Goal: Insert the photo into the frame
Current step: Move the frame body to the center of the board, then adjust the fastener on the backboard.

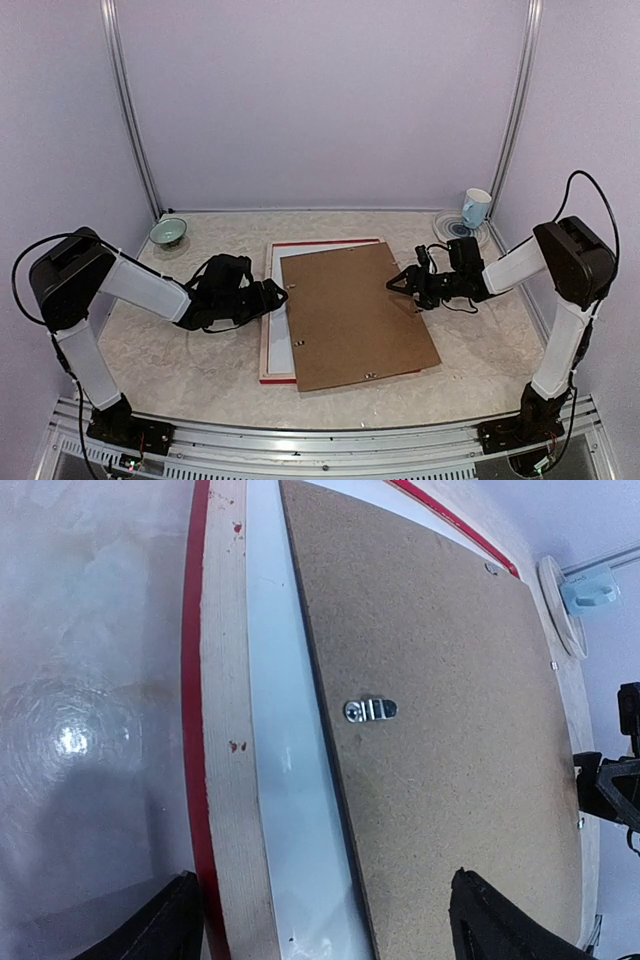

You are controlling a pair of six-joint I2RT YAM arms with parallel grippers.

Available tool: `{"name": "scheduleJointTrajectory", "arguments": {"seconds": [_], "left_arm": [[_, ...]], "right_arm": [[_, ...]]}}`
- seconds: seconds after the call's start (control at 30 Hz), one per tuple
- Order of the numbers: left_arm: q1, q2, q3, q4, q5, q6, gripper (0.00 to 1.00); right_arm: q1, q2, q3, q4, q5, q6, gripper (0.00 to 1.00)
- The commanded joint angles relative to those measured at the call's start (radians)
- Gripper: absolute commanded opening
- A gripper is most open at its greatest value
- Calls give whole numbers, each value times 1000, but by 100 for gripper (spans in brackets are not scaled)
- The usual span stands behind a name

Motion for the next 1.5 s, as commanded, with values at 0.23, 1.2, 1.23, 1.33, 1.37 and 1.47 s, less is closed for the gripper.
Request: {"name": "scheduleJointTrajectory", "arguments": {"seconds": [0.23, 1.2, 1.23, 1.33, 1.37, 1.47], "left_arm": [[-37, 59, 52, 27, 41, -13, 84], [-24, 28, 35, 25, 44, -23, 84], [-24, 27, 34, 25, 42, -24, 84], [-24, 25, 29, 27, 42, -28, 84], [-24, 23, 30, 27, 41, -26, 84], [-24, 24, 31, 27, 41, -28, 83]], "right_arm": [[-4, -62, -86, -306, 255, -75, 77], [220, -293, 40, -707, 644, -241, 77], [224, -300, 45, -717, 648, -242, 77], [226, -337, 47, -736, 646, -241, 78], [226, -350, 49, -740, 639, -240, 78], [223, -393, 48, -729, 624, -233, 79]]}}
